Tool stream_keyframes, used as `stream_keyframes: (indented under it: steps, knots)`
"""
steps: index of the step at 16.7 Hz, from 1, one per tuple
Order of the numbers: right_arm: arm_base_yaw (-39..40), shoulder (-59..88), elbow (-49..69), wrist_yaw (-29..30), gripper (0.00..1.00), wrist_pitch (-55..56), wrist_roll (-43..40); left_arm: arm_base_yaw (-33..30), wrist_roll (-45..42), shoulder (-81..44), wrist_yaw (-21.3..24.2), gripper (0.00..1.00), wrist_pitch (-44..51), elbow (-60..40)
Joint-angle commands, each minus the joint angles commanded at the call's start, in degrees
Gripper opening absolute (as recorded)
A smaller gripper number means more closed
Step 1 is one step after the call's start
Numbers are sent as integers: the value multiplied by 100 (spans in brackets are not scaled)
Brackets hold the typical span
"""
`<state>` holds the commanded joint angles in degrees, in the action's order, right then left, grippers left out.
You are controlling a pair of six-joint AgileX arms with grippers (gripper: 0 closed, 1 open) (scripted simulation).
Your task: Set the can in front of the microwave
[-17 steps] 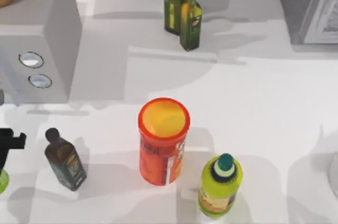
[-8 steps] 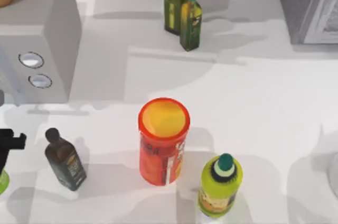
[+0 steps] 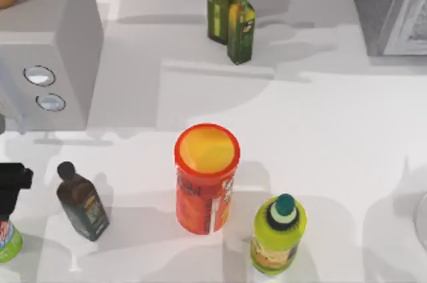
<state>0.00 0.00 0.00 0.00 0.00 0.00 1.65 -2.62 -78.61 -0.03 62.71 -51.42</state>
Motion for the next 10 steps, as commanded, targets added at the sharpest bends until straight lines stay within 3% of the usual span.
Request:
stream_keyframes:
  steps: [10]
  knots:
    - [0, 0, 0, 0, 100, 0, 0, -4, -1, -2, 2, 100, 22, -24]
